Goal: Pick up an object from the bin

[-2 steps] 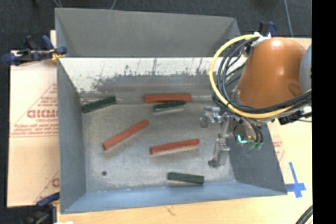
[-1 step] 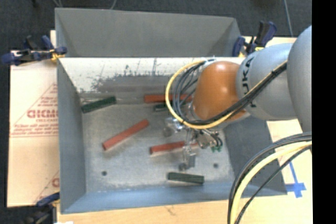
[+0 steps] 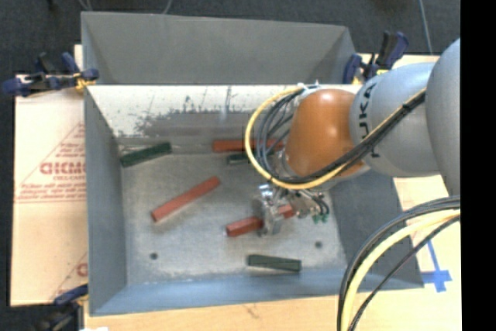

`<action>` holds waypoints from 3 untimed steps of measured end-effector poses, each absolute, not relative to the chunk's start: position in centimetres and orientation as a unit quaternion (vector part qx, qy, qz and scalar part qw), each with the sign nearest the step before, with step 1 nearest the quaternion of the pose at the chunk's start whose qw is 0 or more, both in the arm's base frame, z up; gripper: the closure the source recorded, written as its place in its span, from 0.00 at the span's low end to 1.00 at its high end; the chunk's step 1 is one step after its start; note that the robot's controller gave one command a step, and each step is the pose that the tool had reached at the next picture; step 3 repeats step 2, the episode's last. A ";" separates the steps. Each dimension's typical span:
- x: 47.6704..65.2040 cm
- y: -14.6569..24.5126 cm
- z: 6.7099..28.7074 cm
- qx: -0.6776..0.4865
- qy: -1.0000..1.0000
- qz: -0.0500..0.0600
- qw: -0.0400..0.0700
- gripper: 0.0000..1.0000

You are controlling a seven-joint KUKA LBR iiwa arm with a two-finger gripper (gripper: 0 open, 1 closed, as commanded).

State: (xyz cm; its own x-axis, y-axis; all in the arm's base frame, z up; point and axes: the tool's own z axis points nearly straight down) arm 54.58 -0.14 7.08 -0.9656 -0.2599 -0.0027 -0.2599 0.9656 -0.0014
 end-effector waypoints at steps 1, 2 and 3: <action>53.2 0.5 19.0 -0.143 0.990 -0.001 0.005 1.00; 54.2 1.4 26.9 -0.151 0.988 -0.001 0.007 1.00; 54.2 1.4 26.9 -0.151 0.988 -0.001 0.007 1.00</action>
Offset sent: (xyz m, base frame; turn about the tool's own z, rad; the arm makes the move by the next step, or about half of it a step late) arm -0.0160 0.0077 0.1145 -0.0291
